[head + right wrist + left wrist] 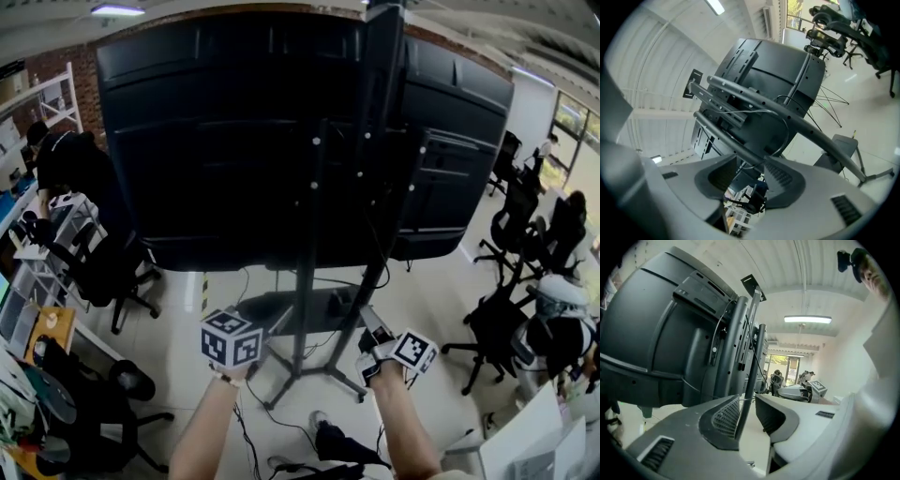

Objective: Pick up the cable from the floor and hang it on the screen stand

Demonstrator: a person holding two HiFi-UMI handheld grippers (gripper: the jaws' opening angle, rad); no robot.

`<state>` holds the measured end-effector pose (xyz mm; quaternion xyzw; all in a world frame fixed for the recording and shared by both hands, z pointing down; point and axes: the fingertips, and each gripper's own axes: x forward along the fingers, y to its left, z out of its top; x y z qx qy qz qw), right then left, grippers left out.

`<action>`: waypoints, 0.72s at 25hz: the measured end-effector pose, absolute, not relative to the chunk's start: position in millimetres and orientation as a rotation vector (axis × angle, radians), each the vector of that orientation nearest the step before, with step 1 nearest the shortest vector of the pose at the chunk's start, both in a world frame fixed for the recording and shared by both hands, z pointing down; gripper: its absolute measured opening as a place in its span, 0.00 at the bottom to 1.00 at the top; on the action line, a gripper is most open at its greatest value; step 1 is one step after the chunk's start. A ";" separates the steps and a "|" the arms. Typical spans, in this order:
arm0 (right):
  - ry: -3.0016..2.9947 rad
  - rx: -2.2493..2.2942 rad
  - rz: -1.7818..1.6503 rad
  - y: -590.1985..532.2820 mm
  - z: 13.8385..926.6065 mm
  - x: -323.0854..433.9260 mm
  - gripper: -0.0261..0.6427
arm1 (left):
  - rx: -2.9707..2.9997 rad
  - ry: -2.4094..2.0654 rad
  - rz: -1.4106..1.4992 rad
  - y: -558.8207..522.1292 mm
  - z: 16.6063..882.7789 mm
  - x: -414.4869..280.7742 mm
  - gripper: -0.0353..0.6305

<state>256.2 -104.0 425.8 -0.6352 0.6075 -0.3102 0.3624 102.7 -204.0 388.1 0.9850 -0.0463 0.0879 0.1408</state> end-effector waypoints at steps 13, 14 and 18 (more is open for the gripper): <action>2.284 -1.750 -0.792 -48.5 492.4 138.2 0.04 | 2.680 -0.710 0.204 -97.9 503.7 26.9 0.06; 2.324 -1.739 -0.796 -39.8 498.5 133.5 0.04 | 2.676 -0.743 0.211 -89.1 504.7 27.7 0.06; 2.394 -1.689 -0.840 -5.3 518.5 134.8 0.04 | 2.678 -0.839 0.234 -56.4 503.8 39.9 0.06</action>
